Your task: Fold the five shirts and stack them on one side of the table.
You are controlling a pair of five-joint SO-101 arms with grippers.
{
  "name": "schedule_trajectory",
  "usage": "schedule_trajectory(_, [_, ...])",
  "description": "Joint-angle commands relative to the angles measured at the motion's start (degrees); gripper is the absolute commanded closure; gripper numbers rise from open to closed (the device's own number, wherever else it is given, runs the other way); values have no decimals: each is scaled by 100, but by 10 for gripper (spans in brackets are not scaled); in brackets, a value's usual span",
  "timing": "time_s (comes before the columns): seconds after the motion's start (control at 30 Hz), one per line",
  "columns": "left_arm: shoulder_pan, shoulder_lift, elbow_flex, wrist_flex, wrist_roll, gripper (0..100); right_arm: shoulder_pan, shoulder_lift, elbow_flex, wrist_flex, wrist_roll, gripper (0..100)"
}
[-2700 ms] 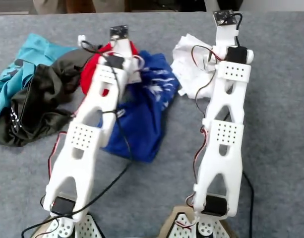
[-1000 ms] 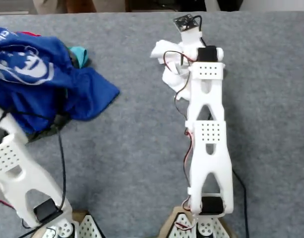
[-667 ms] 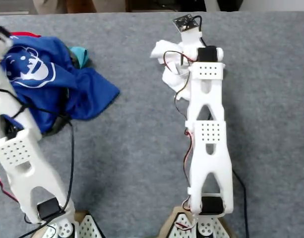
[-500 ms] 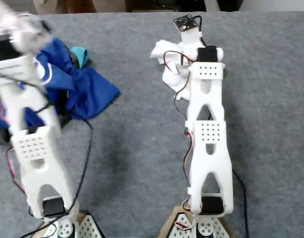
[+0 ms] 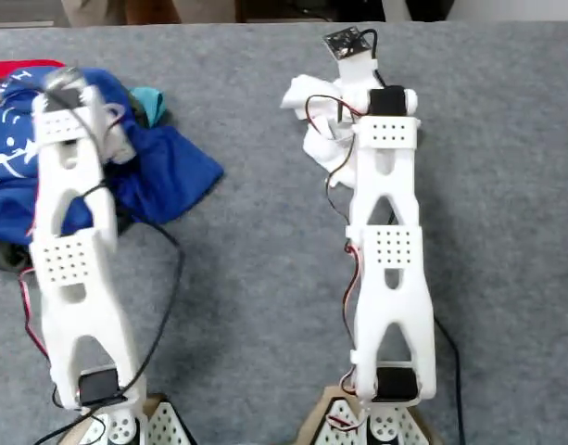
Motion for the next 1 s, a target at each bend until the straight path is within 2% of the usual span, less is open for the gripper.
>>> schedule_trajectory(0.0, [-756, 277, -299, -448, 97, 824, -180, -40, -312, 9, 53, 993])
schedule_trajectory(0.1, [-1284, 505, -932, -642, 18, 904, -180, -40, -312, 9, 53, 993])
schedule_trajectory(0.2, [-1714, 734, -1433, -967, -651, 983, -180, -31, -312, 9, 53, 993])
schedule_trajectory(0.3, [-2048, 945, -1820, -1222, -1134, 980, -180, -31, -312, 9, 53, 993])
schedule_trajectory(0.53, [-2646, 1235, -2743, -1424, -1451, 981, -180, -31, -312, 18, 53, 993])
schedule_trajectory(0.67, [-2532, 1244, -3077, -941, -1451, 979, -180, -31, -312, 44, 53, 993])
schedule_trajectory(0.73, [-2303, 1209, -3200, -404, -1451, 975, -180, -57, -312, 132, 53, 993])
schedule_trajectory(0.87, [-1512, 1191, -3886, 1125, -1442, 856, -312, -295, -312, 457, 53, 993])
schedule_trajectory(0.9, [-1275, 1218, -4105, 1354, -1407, 830, -409, -409, -312, 580, 53, 993])
schedule_trajectory(0.97, [-985, 1130, -4158, 1301, -1037, 822, -681, -690, -312, 765, 62, 993])
